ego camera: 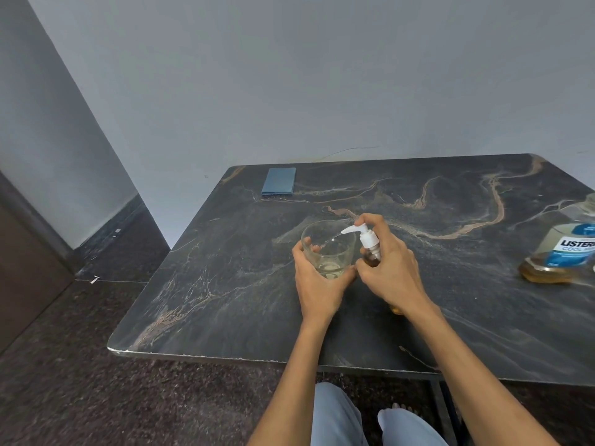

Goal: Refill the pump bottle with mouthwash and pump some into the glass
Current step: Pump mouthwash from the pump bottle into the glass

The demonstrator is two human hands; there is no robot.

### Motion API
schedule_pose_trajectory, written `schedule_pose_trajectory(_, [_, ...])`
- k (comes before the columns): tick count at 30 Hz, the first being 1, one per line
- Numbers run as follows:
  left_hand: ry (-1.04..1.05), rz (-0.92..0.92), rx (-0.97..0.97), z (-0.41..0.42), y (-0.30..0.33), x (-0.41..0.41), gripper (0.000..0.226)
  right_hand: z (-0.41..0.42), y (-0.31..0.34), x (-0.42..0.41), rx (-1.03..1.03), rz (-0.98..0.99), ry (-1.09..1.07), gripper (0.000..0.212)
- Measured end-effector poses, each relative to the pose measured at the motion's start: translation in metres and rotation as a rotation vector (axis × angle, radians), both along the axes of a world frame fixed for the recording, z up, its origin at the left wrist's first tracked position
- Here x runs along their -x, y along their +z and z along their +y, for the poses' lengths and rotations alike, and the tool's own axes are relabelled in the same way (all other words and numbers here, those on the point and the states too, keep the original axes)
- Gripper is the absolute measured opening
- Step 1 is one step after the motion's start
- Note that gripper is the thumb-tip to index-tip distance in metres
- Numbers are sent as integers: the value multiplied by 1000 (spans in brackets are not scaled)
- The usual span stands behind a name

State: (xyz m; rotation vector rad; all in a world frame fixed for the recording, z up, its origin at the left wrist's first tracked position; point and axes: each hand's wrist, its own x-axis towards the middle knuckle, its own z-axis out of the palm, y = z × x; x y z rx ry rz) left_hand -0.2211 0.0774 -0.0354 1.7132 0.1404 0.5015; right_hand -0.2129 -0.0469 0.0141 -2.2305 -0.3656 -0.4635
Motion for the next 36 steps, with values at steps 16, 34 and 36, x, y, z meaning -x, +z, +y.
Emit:
schedule_pose_trajectory(16, [-2,0,3,-1,2,0,89,0,2,1,-6,0,-12,61])
schedule_pose_trajectory(34, [3,5,9,-2,3,3,92,3,3,2,20,8,6,67])
schedule_pose_trajectory(36, [0,4,7,-1,3,3,92,3,3,2,33,14,12,73])
